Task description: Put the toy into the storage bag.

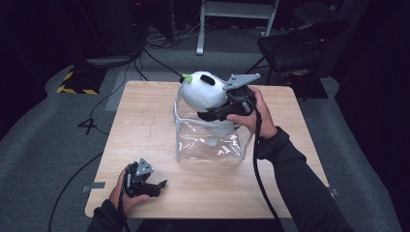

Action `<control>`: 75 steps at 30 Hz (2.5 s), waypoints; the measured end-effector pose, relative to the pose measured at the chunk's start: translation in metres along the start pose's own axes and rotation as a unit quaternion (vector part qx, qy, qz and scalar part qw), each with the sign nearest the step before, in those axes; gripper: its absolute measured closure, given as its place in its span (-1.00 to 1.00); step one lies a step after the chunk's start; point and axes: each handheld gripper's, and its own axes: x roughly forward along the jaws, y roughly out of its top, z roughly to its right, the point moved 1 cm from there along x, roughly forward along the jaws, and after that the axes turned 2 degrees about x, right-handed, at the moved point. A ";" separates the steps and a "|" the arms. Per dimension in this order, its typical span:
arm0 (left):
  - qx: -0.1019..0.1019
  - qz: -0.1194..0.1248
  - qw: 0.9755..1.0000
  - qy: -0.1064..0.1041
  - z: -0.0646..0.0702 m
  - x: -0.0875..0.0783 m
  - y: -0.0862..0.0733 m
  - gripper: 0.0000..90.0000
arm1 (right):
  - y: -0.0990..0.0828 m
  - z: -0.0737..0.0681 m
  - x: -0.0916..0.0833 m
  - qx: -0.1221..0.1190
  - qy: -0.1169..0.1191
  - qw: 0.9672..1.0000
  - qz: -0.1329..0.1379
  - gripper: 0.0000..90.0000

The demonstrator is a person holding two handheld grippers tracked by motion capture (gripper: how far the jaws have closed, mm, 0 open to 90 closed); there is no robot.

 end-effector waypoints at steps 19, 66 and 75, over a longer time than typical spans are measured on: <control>0.000 0.000 1.000 0.000 0.000 0.000 0.000 -0.71 | 0.003 -0.009 0.024 -0.050 -0.017 0.989 -0.137 -0.54; 0.000 0.000 1.000 0.000 0.000 0.000 0.000 -0.71 | 0.005 -0.014 0.034 -0.060 0.001 0.976 -0.207 -0.57; 0.001 0.000 1.000 0.000 0.000 0.000 0.000 -0.71 | 0.007 -0.020 0.037 -0.083 -0.001 0.965 -0.247 -0.57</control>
